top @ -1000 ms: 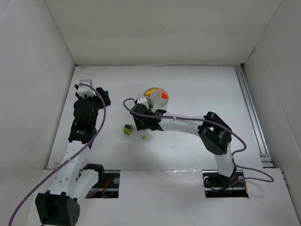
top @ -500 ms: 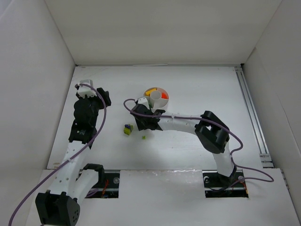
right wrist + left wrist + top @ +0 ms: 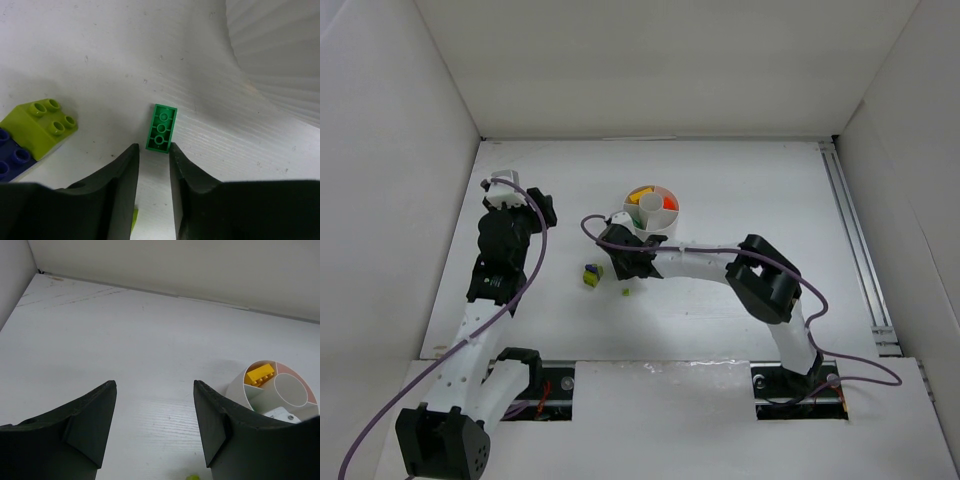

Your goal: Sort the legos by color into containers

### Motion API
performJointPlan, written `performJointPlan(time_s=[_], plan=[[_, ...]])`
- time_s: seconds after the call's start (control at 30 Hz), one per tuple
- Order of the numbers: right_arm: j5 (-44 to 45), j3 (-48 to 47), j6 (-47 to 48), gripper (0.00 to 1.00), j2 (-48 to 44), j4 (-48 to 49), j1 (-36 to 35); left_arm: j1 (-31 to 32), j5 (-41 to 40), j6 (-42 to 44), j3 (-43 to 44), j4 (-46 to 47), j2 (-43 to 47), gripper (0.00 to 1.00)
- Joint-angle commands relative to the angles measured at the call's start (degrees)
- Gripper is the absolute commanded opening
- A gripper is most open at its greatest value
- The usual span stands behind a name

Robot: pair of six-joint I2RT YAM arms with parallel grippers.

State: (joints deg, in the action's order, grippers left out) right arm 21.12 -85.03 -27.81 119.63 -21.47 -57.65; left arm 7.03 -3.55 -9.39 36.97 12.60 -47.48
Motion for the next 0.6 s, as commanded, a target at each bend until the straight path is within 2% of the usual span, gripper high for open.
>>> performJointPlan(time_s=[0.0, 0.1, 0.2, 0.23, 0.43, 0.47, 0.57], plan=[[-1.17, -2.32, 0.57, 0.35, 0.86, 2.14, 0.52, -0.26, 0.21, 0.86, -0.76, 2.52, 0.55, 0.59], [-1.17, -2.33, 0.57, 0.35, 0.86, 2.75, 0.52, -0.26, -0.32, 0.86, -0.76, 2.52, 0.55, 0.59], [-0.65, -2.33, 1.09, 0.28, 0.86, 3.28, 0.52, -0.26, -0.32, 0.86, -0.76, 2.52, 0.55, 0.59], [-0.65, -2.33, 1.70, 0.22, 0.86, 3.28, 0.52, -0.26, -0.32, 0.86, -0.76, 2.52, 0.03, 0.59], [-0.12, -0.32, 5.22, 0.05, -2.56, 6.26, 0.52, -0.26, 0.30, 1.39, -1.29, 3.04, -0.50, 0.59], [0.40, 0.30, 6.88, 0.00, -4.56, 6.88, 0.52, -0.26, 0.82, 1.39, -1.29, 3.04, -0.50, 0.59], [0.41, 3.11, 10.39, 0.00, -9.57, 9.34, 0.52, -0.26, 1.44, 1.39, -1.29, 3.57, -1.03, 0.59]])
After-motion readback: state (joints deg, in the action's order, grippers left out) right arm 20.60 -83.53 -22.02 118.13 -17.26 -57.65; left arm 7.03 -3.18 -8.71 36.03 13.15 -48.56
